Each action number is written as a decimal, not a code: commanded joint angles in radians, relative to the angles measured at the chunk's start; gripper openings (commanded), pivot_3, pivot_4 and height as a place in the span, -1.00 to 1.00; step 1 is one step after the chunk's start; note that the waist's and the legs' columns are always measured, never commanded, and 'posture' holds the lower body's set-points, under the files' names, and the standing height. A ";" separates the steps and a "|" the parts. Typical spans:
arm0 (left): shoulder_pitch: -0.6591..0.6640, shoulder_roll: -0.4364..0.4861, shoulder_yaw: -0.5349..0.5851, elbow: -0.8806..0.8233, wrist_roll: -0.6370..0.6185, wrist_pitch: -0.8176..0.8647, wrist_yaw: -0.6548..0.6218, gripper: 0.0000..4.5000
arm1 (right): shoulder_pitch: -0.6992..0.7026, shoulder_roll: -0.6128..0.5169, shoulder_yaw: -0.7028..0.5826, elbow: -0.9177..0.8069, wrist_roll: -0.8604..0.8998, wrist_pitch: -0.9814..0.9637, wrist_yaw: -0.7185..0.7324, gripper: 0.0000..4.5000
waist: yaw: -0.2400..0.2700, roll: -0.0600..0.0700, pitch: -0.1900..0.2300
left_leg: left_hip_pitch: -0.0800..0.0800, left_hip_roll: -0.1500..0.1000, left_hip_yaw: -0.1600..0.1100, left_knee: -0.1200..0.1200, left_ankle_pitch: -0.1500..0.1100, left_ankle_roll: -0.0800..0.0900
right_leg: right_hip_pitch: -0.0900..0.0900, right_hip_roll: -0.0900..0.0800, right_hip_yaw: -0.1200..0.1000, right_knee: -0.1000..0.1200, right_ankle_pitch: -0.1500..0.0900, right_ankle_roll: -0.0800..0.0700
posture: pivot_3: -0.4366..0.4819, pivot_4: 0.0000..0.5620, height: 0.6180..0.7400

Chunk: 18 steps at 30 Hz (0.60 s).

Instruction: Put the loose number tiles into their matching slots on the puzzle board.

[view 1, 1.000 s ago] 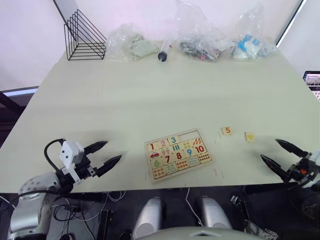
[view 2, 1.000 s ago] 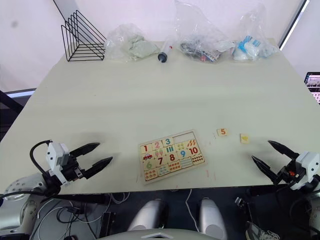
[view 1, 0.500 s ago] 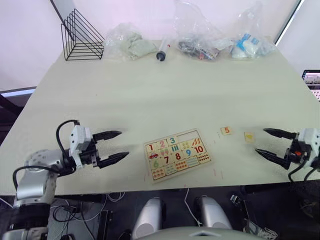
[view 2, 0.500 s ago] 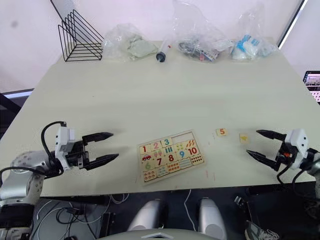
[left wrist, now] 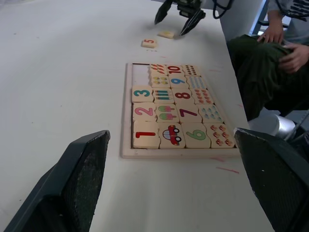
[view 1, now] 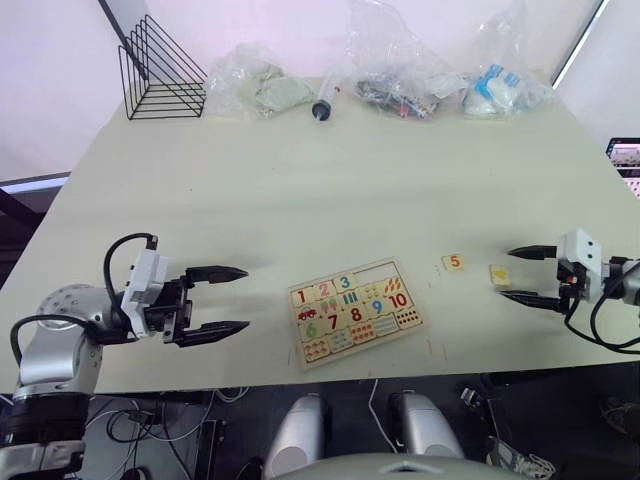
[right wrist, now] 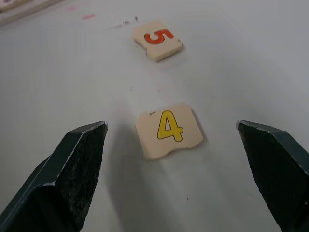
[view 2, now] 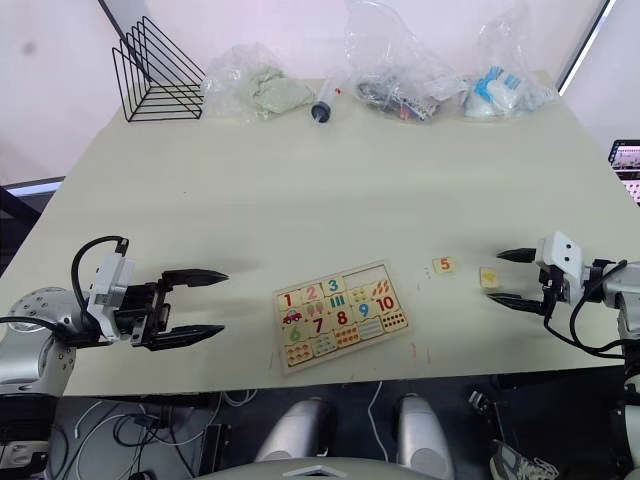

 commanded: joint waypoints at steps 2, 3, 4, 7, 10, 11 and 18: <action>0.021 0.035 -0.006 0.000 -0.048 -0.062 -0.037 0.95 | -0.055 -0.024 0.016 0.054 -0.033 -0.041 0.025 1.00 | -0.001 0.000 0.000 | 0.000 0.000 0.000 0.000 0.000 0.000 | 0.000 0.000 0.000 0.000 0.000 0.000 | -0.05 -0.47 1.00; 0.027 0.037 -0.010 0.003 -0.050 -0.071 -0.037 0.95 | -0.062 -0.024 0.022 0.063 -0.039 -0.041 0.028 1.00 | -0.001 0.000 0.000 | 0.000 0.000 0.000 0.000 0.000 0.000 | 0.000 0.000 0.000 0.000 0.000 0.000 | -0.05 -0.47 1.00; 0.031 0.037 -0.012 0.005 -0.052 -0.079 -0.037 0.95 | -0.066 -0.025 0.026 0.069 -0.045 -0.041 0.032 1.00 | -0.001 0.000 0.000 | 0.000 0.000 0.000 0.000 0.000 0.000 | 0.000 0.000 0.000 0.000 0.000 0.000 | -0.05 -0.47 1.00; 0.045 0.034 -0.015 0.003 -0.054 -0.098 -0.037 0.95 | -0.077 -0.019 0.027 0.072 -0.045 -0.058 0.039 1.00 | 0.000 0.000 0.000 | 0.000 0.000 0.000 0.000 0.000 0.000 | 0.000 0.000 0.000 0.000 0.000 0.000 | -0.05 -0.47 1.00; 0.055 0.030 -0.014 -0.005 -0.057 -0.105 -0.037 0.95 | -0.080 -0.020 0.035 0.076 -0.051 -0.066 0.051 1.00 | 0.000 0.000 0.000 | 0.000 0.000 0.000 0.000 0.000 0.000 | 0.000 0.000 0.000 0.000 0.000 0.000 | -0.05 -0.47 1.00; 0.054 0.029 -0.013 -0.005 -0.058 -0.106 -0.037 0.95 | -0.082 -0.019 0.036 0.078 -0.050 -0.068 0.053 1.00 | 0.000 0.000 0.000 | 0.000 0.000 0.000 0.000 0.000 0.000 | 0.000 0.000 0.000 0.000 0.000 0.000 | -0.05 -0.47 1.00; 0.039 0.029 -0.024 0.021 -0.051 -0.132 -0.037 0.95 | -0.090 -0.005 0.051 0.096 -0.062 -0.104 0.069 1.00 | 0.000 0.000 0.000 | 0.000 0.000 0.000 0.000 0.000 0.000 | 0.000 0.000 0.000 0.000 0.000 0.000 | -0.05 -0.47 1.00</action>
